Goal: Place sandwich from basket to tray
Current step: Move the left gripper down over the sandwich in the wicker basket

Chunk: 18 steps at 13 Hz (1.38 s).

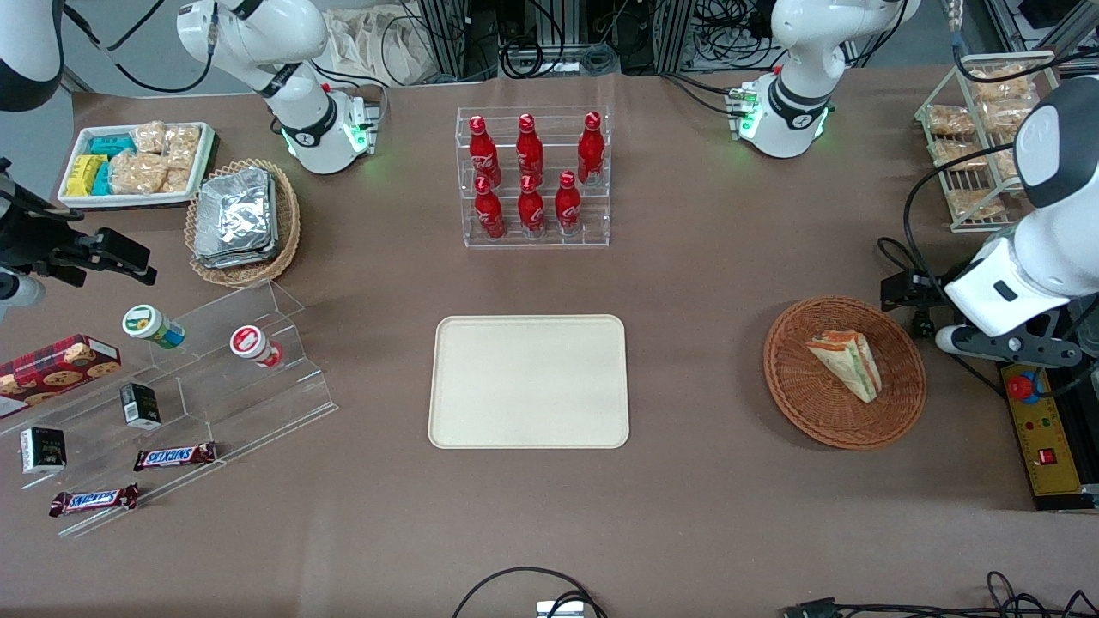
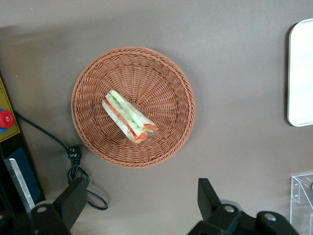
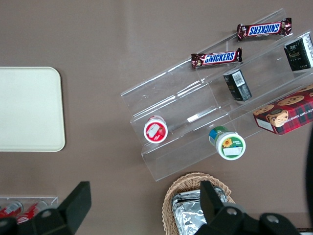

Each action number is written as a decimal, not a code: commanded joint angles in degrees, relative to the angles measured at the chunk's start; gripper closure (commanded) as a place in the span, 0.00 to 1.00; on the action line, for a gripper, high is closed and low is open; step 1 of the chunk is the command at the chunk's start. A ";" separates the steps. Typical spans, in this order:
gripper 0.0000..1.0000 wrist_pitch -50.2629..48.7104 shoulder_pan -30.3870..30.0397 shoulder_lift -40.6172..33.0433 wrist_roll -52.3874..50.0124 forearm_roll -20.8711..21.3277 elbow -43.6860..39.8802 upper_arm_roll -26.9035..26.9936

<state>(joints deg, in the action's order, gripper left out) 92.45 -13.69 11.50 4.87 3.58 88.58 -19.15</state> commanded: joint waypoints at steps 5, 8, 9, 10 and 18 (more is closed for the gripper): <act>0.00 -1.13 -0.28 3.69 -6.96 3.46 -1.14 -0.45; 0.00 6.31 -1.51 2.22 -18.09 3.45 9.28 -0.19; 0.00 10.34 -1.95 1.78 -23.71 3.54 13.68 -0.19; 0.00 14.30 -3.26 1.42 -28.81 3.54 17.29 -0.19; 0.00 35.61 -7.23 3.08 -41.96 3.72 30.24 -0.10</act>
<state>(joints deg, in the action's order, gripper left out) 126.83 -19.49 15.33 -35.88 6.63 117.82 -18.75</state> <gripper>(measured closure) 0.000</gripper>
